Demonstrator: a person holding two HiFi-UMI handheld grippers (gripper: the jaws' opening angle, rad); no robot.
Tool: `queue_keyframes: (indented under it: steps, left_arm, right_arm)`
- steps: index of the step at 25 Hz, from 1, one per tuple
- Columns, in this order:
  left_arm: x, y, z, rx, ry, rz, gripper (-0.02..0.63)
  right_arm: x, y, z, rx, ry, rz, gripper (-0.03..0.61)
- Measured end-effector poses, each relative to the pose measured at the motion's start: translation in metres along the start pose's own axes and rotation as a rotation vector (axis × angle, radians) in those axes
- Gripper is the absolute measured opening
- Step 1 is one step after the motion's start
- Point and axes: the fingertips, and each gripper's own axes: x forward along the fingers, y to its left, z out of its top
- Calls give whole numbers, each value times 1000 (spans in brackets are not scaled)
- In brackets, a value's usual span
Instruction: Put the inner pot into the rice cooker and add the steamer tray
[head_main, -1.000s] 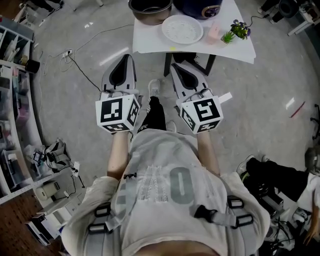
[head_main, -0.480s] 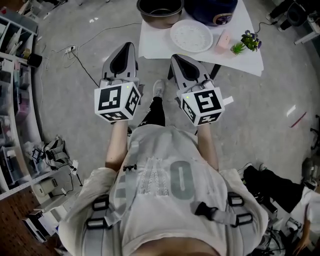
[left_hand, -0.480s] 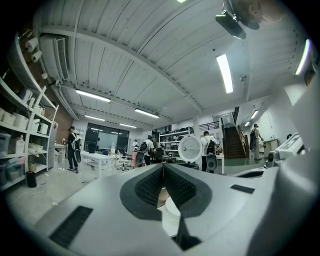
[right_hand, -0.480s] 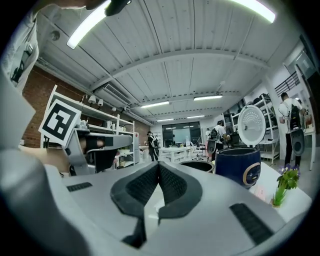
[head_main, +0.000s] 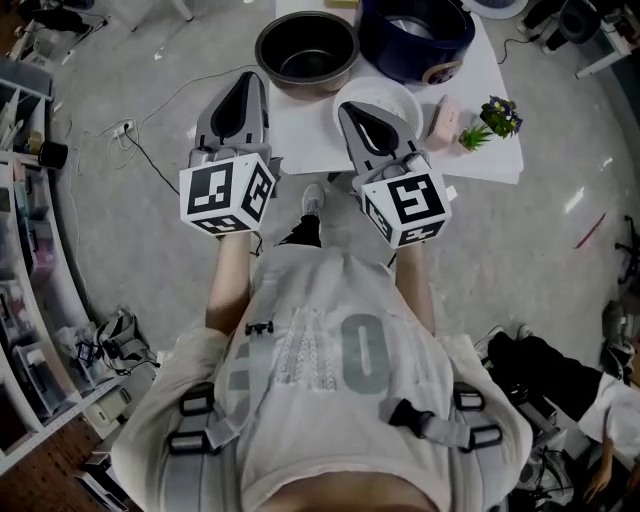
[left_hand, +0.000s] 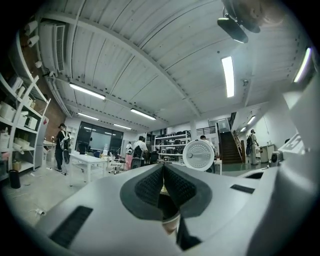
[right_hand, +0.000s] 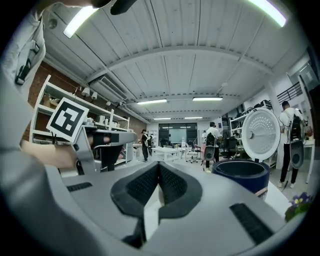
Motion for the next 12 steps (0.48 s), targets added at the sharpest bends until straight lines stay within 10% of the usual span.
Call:
queue_keyframes:
  steps: [12]
  left_arm:
    - [138,75,-22,-16,-14,-139,23]
  right_arm:
    - [129,-72,11,58,-11,-167,6]
